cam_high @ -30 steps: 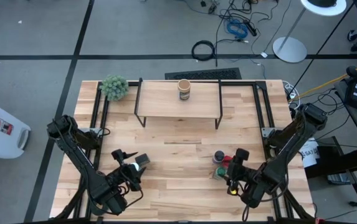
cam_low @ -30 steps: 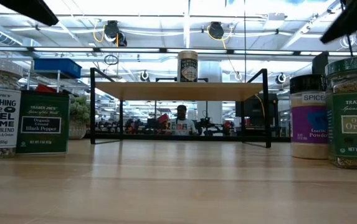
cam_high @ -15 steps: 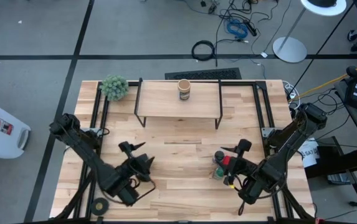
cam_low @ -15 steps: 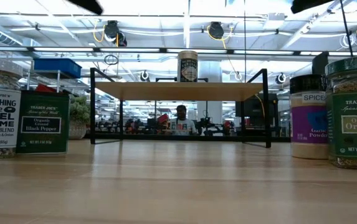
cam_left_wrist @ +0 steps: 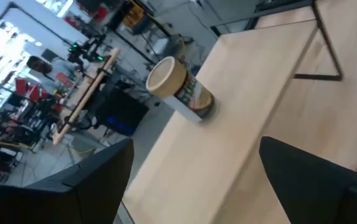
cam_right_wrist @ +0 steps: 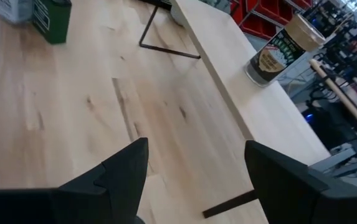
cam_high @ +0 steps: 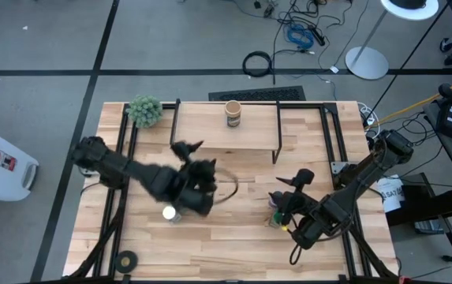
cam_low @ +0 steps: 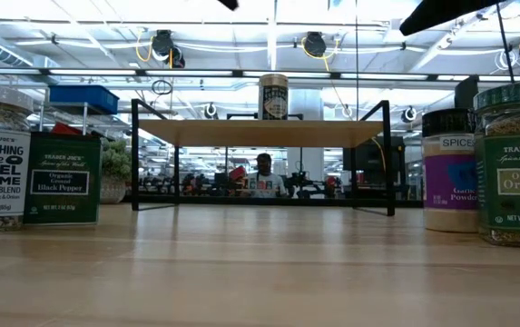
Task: Shelf spices
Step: Remove the golden seasoning bottle from the shelf
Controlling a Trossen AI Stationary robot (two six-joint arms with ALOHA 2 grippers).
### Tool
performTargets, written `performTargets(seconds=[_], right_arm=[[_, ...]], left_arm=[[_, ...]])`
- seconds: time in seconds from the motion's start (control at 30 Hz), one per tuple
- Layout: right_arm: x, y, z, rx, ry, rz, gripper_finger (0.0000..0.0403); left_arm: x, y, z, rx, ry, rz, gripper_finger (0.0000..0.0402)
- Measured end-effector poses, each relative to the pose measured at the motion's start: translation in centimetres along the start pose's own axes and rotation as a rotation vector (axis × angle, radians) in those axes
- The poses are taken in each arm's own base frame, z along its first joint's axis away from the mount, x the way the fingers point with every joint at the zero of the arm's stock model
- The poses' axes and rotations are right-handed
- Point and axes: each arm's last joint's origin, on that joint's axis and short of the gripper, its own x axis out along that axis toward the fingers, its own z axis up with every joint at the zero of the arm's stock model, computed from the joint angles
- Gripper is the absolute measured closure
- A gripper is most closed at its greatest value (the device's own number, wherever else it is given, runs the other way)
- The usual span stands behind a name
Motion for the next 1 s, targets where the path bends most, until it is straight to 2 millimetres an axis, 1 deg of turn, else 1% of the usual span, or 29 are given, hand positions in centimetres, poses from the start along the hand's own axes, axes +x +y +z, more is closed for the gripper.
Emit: performTargets(seconds=[0.1,0.17,0.23,0.37,0.47,0.53,0.63,0.77,0.9,1.0], right_arm=[[0.4,-0.2,0.1,-0.047,0.009,-0.013,0.0149],[0.9,-0.4,0.3,-0.097,0.018,-0.029,0.0149],[1.5,-0.7,0.4,-0.139,0.032,-0.047,0.0149],[2.9,-1.5,0.8,-0.179,0.068,-0.09,0.0149],[3.7,-2.0,1.0,-0.19,0.09,-0.115,0.0149],[4.1,-2.3,1.1,-0.198,0.1,-0.125,0.0149],[4.7,-2.6,1.3,-0.214,0.112,-0.137,0.0149],[5.3,-2.7,1.6,-0.224,0.111,-0.136,0.0149],[5.5,-2.5,2.0,-0.232,0.097,-0.115,0.0149],[5.7,-2.2,2.5,-0.218,0.087,-0.074,0.0149]], left_arm=[[2.7,1.5,1.8,0.04,0.022,-0.072,0.0045],[4.6,2.7,3.0,0.039,0.006,-0.169,0.0045],[6.6,4.0,3.8,0.043,-0.019,-0.235,0.0045],[10.4,7.5,4.4,0.038,-0.03,-0.275,0.0045],[13.0,10.1,4.1,-0.018,-0.031,-0.338,0.0045],[14.3,11.8,3.9,-0.059,-0.042,-0.41,0.0045],[16.1,13.9,3.2,-0.122,-0.061,-0.527,0.0045],[17.8,16.1,2.1,-0.18,-0.058,-0.59,0.0045],[18.5,17.0,1.8,-0.208,-0.08,-0.635,0.0039],[18.8,17.5,1.7,-0.223,-0.102,-0.653,0.002]])
